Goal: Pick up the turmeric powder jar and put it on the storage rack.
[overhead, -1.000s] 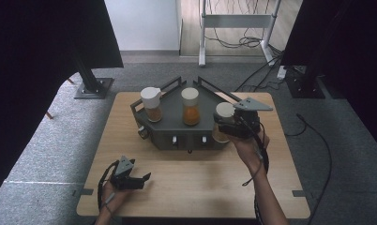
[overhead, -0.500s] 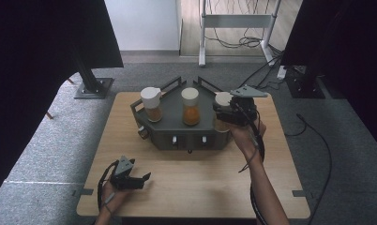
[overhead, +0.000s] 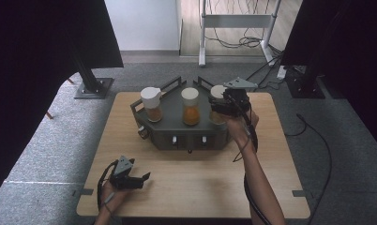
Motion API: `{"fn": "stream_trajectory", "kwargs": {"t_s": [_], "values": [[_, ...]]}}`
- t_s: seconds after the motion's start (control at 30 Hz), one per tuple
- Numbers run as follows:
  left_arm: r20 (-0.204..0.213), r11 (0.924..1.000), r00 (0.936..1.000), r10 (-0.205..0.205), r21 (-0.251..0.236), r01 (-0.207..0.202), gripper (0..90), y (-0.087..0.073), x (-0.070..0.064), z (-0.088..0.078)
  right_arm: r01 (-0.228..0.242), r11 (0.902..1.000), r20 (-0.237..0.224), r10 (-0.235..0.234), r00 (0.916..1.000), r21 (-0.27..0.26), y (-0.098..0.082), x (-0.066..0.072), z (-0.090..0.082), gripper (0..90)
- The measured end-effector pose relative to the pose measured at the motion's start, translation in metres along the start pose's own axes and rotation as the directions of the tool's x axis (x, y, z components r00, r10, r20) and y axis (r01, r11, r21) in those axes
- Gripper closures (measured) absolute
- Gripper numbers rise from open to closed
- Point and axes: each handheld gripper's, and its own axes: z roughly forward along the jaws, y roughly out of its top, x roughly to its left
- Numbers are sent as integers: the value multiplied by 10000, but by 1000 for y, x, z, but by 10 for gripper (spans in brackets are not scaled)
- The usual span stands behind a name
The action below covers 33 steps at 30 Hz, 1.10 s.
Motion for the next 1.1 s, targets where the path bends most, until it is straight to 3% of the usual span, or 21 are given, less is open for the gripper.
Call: {"fn": "stream_trajectory", "kwargs": {"t_s": [0.23,0.6,0.97,1.1], "values": [[-10,10000,10000,24,-15,-24,92,0,0,0,165,9998,267,-168,9995,117,-4,-2,21,332],[-18,10000,10000,25,-29,-25,92,0,1,-1,-104,9993,390,90,9992,364,-10,-6,44,332],[-29,10000,10000,40,-33,-40,92,0,0,-1,-558,9980,371,548,9978,283,-13,-11,44,324],[-38,10000,10000,26,-37,-26,92,0,0,-1,-751,9966,400,738,9965,329,-14,-14,45,278]]}}
